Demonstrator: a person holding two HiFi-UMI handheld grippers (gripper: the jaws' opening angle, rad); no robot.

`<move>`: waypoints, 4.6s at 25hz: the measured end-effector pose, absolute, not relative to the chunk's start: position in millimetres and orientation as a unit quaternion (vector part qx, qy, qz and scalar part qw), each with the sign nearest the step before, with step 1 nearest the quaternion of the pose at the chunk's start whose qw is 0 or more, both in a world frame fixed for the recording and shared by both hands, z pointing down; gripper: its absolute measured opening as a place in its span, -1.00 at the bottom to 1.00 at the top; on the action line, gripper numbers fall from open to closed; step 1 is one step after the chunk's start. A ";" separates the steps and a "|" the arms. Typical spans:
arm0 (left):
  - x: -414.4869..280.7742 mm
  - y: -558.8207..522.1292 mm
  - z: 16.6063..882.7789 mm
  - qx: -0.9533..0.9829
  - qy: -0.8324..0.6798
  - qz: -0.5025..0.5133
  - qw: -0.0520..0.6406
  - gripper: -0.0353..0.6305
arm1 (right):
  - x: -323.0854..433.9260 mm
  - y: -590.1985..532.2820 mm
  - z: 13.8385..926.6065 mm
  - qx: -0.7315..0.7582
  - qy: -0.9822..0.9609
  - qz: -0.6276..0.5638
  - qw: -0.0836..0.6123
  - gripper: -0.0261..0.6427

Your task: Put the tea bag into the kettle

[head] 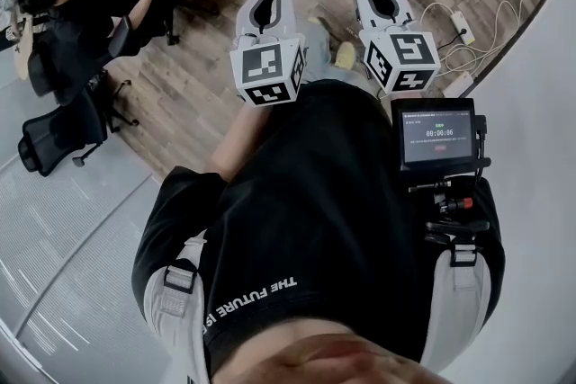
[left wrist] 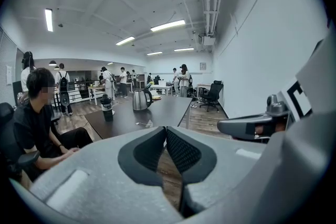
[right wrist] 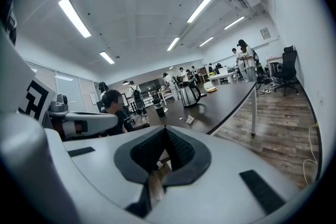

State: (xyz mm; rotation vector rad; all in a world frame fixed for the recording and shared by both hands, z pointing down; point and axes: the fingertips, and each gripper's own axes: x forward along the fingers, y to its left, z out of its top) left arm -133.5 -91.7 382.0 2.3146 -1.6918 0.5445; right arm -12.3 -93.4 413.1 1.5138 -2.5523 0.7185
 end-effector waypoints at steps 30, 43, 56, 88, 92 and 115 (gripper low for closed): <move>-127.2 -106.2 370.9 0.800 -0.575 0.156 0.070 -0.85 | -5.4 -105.0 398.6 0.506 -0.841 0.191 0.030 -0.91; -110.2 -112.1 369.3 0.831 -0.534 0.118 0.103 -0.85 | -3.5 -106.1 400.8 0.498 -0.848 0.178 0.046 -0.91; -101.1 -125.0 363.1 0.839 -0.525 0.119 0.076 -0.85 | 9.9 -112.6 397.4 0.515 -0.839 0.171 0.043 -0.91; -117.8 -139.6 359.8 0.833 -0.541 0.095 0.072 -0.85 | 25.6 -121.2 387.1 0.532 -0.833 0.142 0.053 -0.91; -120.9 -134.6 361.6 0.828 -0.547 0.097 0.076 -0.85 | 23.2 -120.7 389.4 0.525 -0.837 0.147 0.054 -0.91; -152.7 -93.2 362.1 0.794 -0.596 0.096 0.078 -0.85 | -50.2 -91.4 418.5 0.389 -0.898 0.084 0.188 -0.91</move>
